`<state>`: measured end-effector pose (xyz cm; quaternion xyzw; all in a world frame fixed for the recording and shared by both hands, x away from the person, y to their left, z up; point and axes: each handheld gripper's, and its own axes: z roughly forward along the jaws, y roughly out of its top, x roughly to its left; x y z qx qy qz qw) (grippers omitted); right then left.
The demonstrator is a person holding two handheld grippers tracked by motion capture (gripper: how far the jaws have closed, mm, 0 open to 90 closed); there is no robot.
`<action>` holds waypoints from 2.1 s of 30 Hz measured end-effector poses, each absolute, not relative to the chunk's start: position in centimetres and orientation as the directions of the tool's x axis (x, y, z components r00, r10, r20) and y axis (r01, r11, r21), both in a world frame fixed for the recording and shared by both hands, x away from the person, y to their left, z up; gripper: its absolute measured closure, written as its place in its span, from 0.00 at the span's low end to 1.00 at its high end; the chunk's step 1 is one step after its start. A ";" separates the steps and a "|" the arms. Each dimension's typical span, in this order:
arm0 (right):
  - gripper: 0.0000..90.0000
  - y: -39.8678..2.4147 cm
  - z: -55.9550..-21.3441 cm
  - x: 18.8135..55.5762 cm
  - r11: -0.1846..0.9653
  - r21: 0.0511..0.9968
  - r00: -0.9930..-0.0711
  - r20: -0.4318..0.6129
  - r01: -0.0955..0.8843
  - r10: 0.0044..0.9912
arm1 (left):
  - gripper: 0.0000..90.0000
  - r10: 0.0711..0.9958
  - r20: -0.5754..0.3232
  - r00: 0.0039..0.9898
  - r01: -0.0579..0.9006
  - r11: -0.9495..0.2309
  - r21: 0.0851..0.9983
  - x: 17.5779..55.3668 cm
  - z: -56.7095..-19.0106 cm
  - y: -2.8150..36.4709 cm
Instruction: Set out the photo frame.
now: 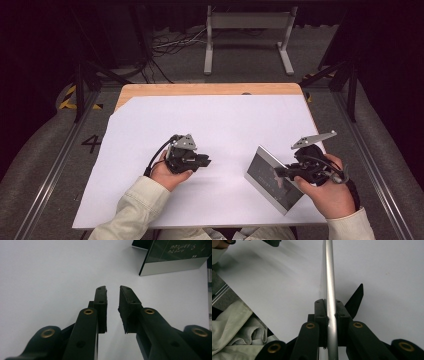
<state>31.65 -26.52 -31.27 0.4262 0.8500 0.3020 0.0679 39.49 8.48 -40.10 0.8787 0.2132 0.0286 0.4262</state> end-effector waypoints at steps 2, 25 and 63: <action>0.93 -26.3 -31.1 31.7 0.461 0.574 -0.630 0.128 0.677 0.766 | 0.86 0.399 -0.131 0.908 0.350 -0.546 0.762 39.5 -40.1 8.5; 0.93 -24.7 -28.7 34.5 0.601 0.594 -0.774 0.059 0.535 0.631 | 0.85 0.449 -0.142 0.882 0.383 -0.510 0.770 39.2 -40.0 11.0; 0.93 -18.9 -28.1 40.3 0.778 0.564 -0.944 0.010 0.277 0.330 | 0.85 0.545 -0.172 0.821 0.455 -0.441 0.773 38.1 -40.2 15.3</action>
